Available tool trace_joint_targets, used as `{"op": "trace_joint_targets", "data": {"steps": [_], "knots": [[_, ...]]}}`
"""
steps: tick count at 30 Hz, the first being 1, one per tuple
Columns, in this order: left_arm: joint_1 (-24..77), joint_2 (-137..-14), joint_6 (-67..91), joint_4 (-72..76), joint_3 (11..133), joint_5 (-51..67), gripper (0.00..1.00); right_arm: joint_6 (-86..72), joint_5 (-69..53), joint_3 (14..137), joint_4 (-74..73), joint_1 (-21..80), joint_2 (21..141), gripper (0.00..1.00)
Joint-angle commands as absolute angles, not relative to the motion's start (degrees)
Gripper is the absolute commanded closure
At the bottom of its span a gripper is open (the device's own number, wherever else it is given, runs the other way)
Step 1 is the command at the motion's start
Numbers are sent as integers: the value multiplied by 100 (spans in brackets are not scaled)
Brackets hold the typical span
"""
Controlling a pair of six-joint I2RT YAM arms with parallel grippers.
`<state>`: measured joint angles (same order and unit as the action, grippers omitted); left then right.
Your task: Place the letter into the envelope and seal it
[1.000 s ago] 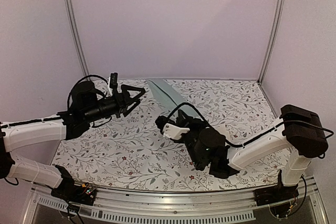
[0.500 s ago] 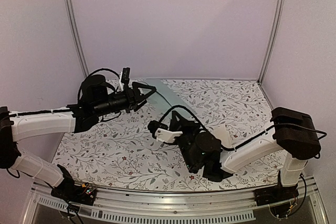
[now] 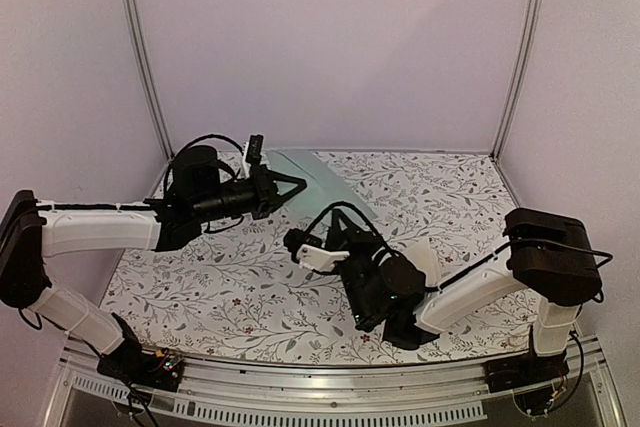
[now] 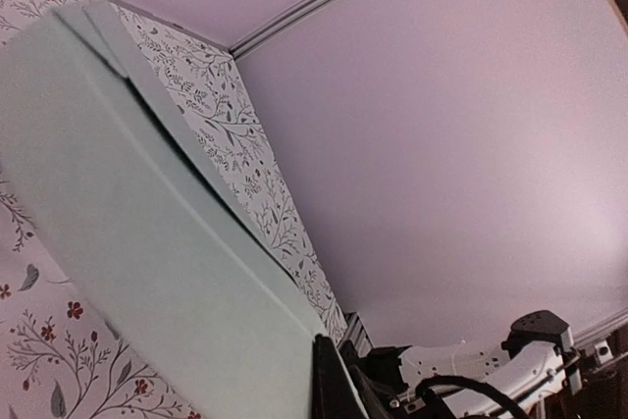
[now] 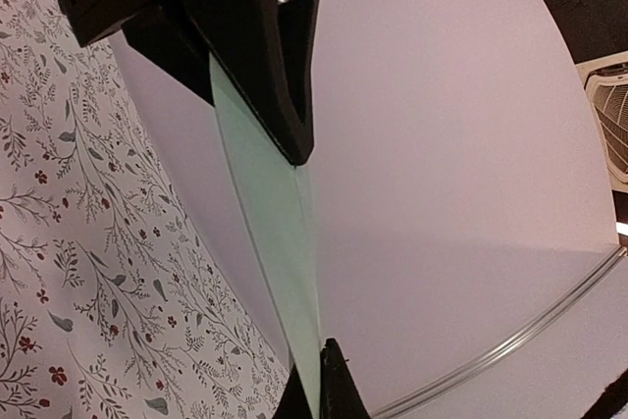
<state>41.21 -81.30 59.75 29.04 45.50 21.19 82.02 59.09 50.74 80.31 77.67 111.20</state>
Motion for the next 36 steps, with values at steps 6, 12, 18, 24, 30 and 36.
{"op": "trace_joint_targets", "data": {"steps": [6, 12, 18, 24, 30, 36], "knots": [[4184, -8014, 5654, 2853, 4681, 1946, 100, 8478, 6427, 5053, 9633, 7831, 11307, 28], [4184, -7822, 4659, 1604, 5112, 1503, 100, 7043, 6517, 4764, 7587, 7850, 10676, 2], [4228, -7801, 3402, -340, 5880, 397, 100, 2150, 4389, 5273, 2134, 7741, 9061, 1], [4453, -8038, 2839, -1804, 6562, -976, 100, 348, 3391, 5489, 1333, 7242, 7981, 1], [4771, -8052, 3019, -1797, 6570, -1212, 100, -1566, 3247, 6127, 852, 6867, 8192, 1], [5111, -8222, 3174, -1982, 6769, -1504, 100, -2295, 2940, 6819, 634, 6493, 9130, 1]]}}
